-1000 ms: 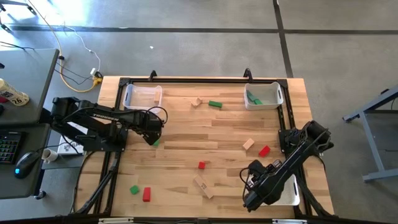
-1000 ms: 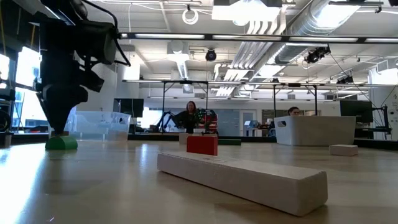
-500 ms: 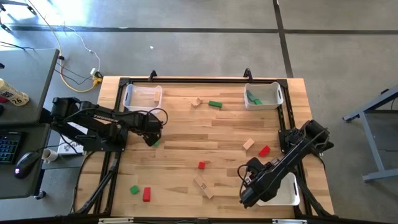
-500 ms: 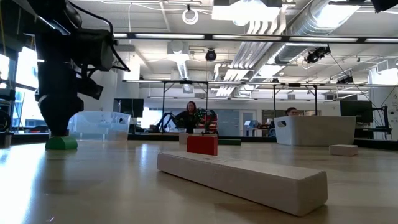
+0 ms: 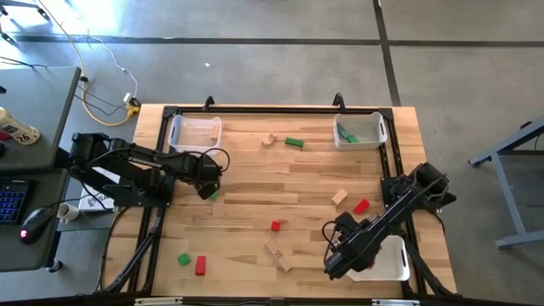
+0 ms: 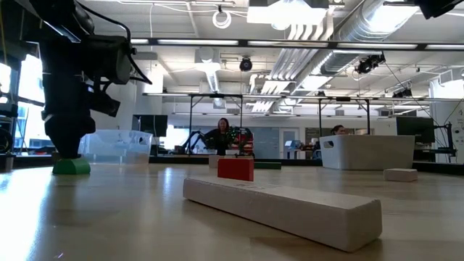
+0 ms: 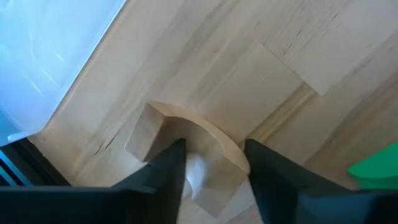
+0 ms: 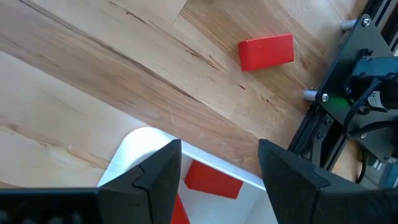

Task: Sort & place blocks by color
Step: Put the brown block into the transparent bin, then put the green block into the gray bin

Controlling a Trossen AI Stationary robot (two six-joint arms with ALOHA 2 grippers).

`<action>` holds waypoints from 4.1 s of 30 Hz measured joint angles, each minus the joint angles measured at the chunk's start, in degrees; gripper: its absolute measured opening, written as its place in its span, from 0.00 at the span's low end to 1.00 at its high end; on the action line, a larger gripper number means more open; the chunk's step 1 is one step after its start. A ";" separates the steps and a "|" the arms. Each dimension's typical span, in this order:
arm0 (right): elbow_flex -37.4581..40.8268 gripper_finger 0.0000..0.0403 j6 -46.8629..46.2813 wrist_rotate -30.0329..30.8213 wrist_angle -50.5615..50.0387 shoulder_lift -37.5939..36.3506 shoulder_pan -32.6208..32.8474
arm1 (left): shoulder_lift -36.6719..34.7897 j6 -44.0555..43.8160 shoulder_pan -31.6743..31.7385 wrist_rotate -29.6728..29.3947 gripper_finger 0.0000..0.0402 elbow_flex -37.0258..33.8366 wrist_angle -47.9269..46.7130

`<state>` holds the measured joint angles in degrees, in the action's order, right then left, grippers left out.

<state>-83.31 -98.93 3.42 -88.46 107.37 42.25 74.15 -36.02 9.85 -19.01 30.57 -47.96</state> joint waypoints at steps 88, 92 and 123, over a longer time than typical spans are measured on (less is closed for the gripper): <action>-6.51 0.49 75.74 9.88 17.64 -0.11 -53.66 | -0.22 23.48 43.98 14.01 0.14 16.76 -1.49; -6.51 0.49 82.78 6.86 23.64 -0.11 -57.66 | -0.22 22.67 43.98 14.04 0.18 16.76 -1.51; -6.51 0.58 102.26 -6.72 43.05 -0.11 -73.77 | -0.22 20.99 43.95 14.49 0.40 16.76 -1.49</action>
<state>-89.82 3.33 -3.30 -45.41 107.26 -31.52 73.93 -15.03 53.80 -4.52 47.33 -49.45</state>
